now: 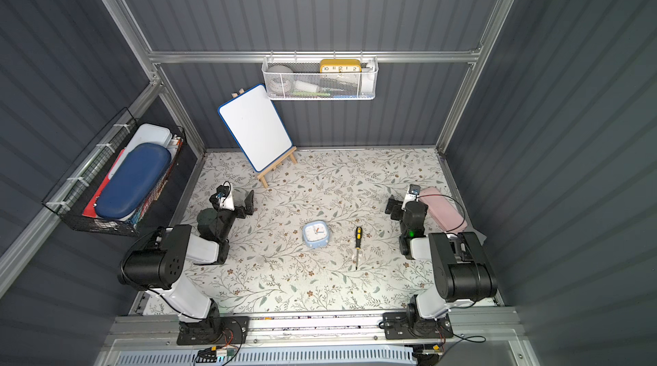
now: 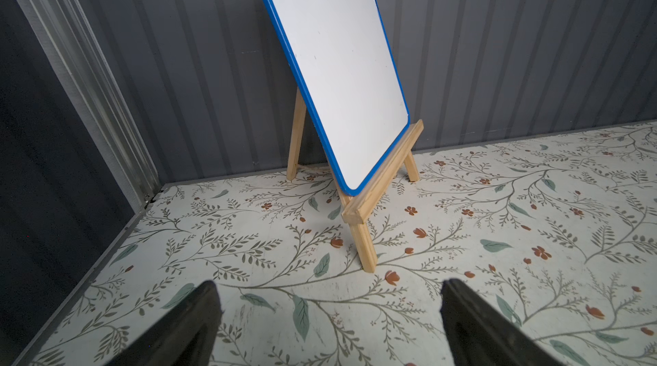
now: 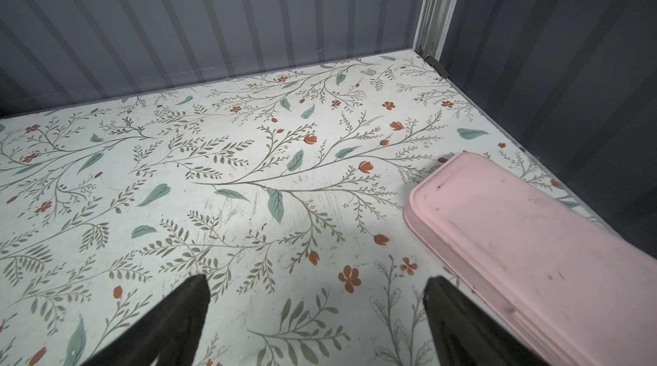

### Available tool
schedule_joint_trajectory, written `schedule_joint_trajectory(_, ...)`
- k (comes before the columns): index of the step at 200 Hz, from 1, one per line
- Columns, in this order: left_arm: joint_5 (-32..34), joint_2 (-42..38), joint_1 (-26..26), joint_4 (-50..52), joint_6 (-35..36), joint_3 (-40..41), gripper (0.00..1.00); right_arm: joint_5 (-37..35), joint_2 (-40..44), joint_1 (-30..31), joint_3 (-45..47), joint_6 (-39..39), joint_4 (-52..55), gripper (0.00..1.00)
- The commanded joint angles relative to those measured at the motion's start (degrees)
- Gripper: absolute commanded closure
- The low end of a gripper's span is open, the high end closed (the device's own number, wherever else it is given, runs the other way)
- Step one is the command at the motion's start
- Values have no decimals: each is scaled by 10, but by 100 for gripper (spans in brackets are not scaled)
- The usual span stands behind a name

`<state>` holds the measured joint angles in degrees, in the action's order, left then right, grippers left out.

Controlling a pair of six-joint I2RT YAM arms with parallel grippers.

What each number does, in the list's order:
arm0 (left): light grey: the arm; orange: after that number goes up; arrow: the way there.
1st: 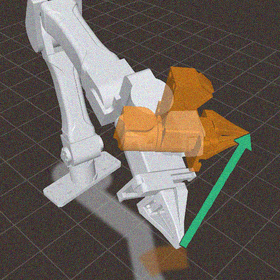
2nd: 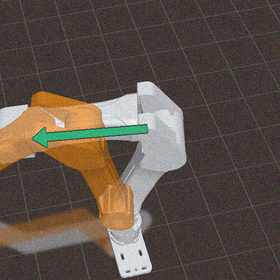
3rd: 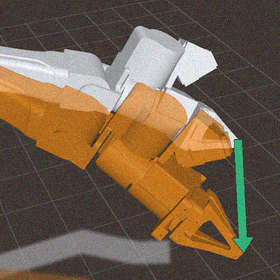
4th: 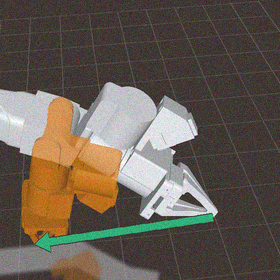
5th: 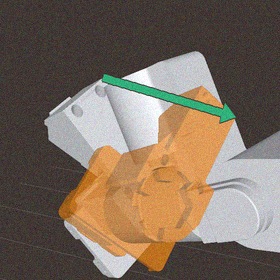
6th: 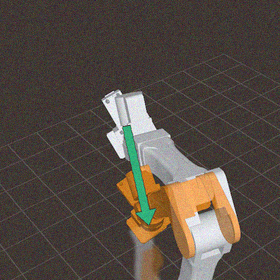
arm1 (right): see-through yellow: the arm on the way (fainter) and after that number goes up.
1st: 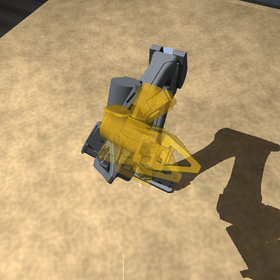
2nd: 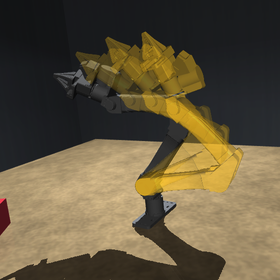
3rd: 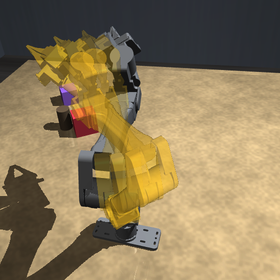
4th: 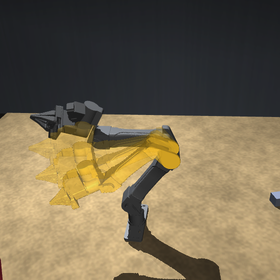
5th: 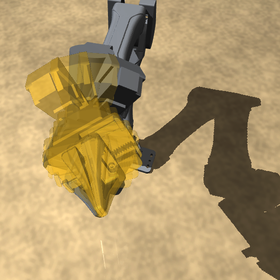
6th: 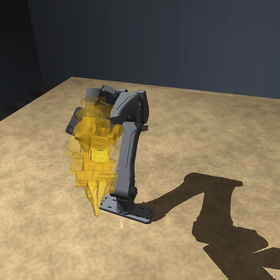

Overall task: Remove the battery from the alarm
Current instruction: Adjust the alarm at the center of the board.

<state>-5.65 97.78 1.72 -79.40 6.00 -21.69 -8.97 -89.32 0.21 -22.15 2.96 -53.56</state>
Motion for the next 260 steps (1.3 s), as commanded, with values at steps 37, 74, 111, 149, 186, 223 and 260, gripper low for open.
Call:
schedule_joint_trajectory(37, 118, -198, 39, 325, -21, -119, 0, -121, 71, 60, -33, -35, 102, 1)
schedule_joint_trajectory(74, 68, -317, 102, 532, -187, -202, 0, -136, 139, 144, -238, 89, 532, 1)
schedule_joint_trajectory(111, -30, -302, 95, 674, -270, -285, 0, 196, 106, 95, -252, 261, 522, 4)
schedule_joint_trajectory(149, -111, -199, 109, 769, -273, -386, 30, 247, 91, 165, -302, 224, 596, 19)
schedule_joint_trajectory(186, -87, -139, 155, 874, -257, -414, 38, 284, 63, 218, -340, 230, 678, 14)
schedule_joint_trajectory(223, -81, -46, 174, 900, -237, -474, 53, 292, 71, 263, -299, 344, 670, 41)
schedule_joint_trajectory(260, -95, 56, 179, 892, -238, -535, 100, 259, 100, 301, -232, 475, 620, 100)
